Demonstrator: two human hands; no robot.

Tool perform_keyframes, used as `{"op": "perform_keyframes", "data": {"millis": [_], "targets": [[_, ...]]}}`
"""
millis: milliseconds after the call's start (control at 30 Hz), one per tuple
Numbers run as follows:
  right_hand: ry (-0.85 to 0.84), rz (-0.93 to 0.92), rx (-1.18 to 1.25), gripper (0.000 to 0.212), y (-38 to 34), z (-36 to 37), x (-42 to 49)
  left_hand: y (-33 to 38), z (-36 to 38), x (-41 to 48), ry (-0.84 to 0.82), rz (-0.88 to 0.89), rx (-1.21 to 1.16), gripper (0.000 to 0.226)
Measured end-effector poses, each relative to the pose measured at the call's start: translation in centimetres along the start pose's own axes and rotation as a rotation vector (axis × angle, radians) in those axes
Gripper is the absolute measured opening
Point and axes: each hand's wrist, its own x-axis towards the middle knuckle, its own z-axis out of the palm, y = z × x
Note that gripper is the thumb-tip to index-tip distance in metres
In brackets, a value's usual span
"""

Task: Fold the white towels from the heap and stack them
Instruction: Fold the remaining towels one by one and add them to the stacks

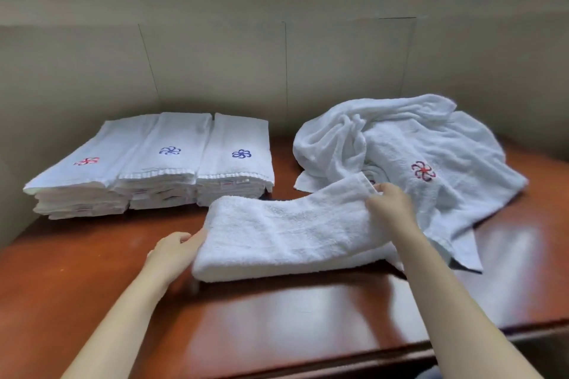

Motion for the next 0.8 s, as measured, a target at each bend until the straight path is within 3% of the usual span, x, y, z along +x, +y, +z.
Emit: {"op": "perform_keyframes", "data": {"millis": [100,233,333,433,533,633,800], "targets": [[0.080,0.010,-0.046,0.024,1.7,-1.7,0.7,1.0,0.9,0.3,-0.068,0.064,-0.082,0.038],[0.127,-0.026,-0.075,0.030,4.2,-2.9,1.5,3.2,2.3,-0.4,-0.202,0.005,-0.239,0.040],[0.081,-0.020,-0.093,0.030,5.9,-2.5,1.4,3.8,3.0,-0.5,-0.185,0.011,-0.182,0.038],[0.087,-0.037,-0.090,0.025,6.2,-2.4,1.0,4.3,2.9,-0.7,-0.209,-0.043,-0.364,0.031],[0.067,-0.058,-0.068,0.021,5.3,-2.2,0.8,4.4,0.7,-0.7,-0.137,-0.071,-0.544,0.027],[-0.033,-0.131,-0.049,0.032,3.8,-0.3,-0.1,3.1,-2.2,0.0,0.021,-0.129,-0.603,0.032],[-0.190,-0.292,-0.145,0.040,2.2,4.1,-1.2,-1.9,-4.1,0.4,0.128,-0.303,-0.383,0.060]]}}
